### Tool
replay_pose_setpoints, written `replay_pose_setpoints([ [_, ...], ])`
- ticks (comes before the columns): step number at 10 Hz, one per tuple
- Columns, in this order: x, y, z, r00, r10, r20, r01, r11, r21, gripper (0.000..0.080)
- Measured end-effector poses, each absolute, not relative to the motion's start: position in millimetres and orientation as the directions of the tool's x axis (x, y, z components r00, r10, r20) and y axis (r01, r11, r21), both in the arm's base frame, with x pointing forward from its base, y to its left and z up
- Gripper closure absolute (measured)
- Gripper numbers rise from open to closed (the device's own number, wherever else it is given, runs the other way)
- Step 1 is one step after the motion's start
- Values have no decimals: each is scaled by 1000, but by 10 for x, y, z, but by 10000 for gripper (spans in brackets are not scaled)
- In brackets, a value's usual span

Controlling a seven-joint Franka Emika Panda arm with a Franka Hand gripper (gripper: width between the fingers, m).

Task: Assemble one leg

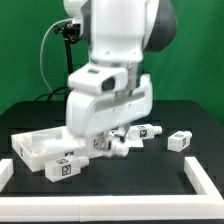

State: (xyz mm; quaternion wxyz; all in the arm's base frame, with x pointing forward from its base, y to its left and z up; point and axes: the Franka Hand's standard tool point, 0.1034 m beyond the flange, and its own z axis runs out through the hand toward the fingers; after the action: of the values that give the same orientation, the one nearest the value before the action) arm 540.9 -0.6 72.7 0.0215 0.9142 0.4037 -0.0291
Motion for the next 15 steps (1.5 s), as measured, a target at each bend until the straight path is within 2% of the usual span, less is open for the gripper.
replay_pose_setpoints([
  [2, 5428, 63, 833, 655, 754, -44, 755, -654, 40, 515],
  [5, 5413, 66, 813, 654, 755, -48, 756, -653, 36, 514],
  [6, 5358, 100, 811, 697, 715, -46, 717, -696, 38, 514],
  [8, 4830, 287, 779, 762, 644, -68, 647, -762, 23, 514],
  [10, 4345, 491, 606, 806, 588, -67, 590, -807, 14, 514],
  [11, 4196, 560, 540, 816, 572, -87, 574, -819, 4, 514],
  [15, 4195, 539, 501, 813, 576, -87, 578, -816, -1, 514],
])
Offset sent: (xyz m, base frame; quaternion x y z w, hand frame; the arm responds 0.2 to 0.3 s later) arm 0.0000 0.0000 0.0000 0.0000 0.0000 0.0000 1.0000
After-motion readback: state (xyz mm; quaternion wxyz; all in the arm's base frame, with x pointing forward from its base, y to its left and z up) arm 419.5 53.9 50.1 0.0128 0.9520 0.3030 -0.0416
